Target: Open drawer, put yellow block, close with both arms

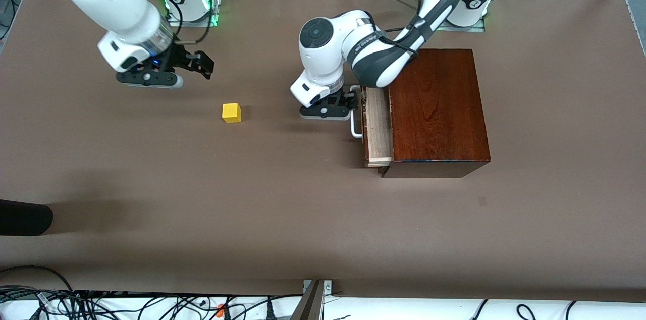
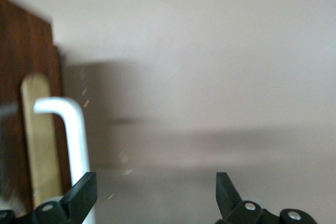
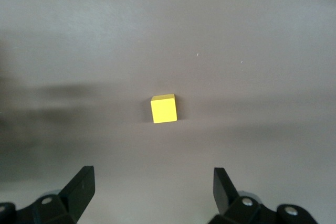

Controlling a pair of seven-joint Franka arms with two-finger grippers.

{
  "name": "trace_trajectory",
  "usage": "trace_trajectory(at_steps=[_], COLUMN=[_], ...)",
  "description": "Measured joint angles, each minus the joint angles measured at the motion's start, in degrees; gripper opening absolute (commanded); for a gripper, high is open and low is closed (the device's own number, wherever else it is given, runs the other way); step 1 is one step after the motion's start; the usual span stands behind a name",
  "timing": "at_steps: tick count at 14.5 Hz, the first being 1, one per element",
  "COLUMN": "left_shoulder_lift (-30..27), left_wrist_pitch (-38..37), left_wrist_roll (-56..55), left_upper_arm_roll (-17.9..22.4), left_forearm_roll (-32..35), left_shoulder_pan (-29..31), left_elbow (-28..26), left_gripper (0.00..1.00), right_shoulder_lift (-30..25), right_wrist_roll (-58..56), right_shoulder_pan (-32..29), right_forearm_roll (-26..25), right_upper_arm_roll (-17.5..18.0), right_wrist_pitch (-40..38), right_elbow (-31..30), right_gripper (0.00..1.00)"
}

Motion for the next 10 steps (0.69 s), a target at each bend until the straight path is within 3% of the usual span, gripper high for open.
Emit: trace_trajectory(at_steps=[4, 10], left_shoulder_lift=[1.1, 0.0], left_wrist_pitch=[0.5, -4.8], left_wrist_roll=[0.0, 2.6], left_upper_arm_roll=[-0.4, -0.5], left_forearm_roll=[0.0, 0.0], left_shoulder_pan=[-0.2, 1.4], left_elbow=[2.1, 4.3], left_gripper=[1.0, 1.0], right_shoulder_lift=[-1.3, 4.4], right_wrist_roll=[0.0, -0.1], right_shoulder_pan=[0.0, 0.0], right_forearm_roll=[0.0, 0.0], right_upper_arm_roll=[2.2, 3.1], right_wrist_pitch=[15.3, 34.3], right_elbow=[-14.0, -23.9], right_gripper=[1.0, 1.0])
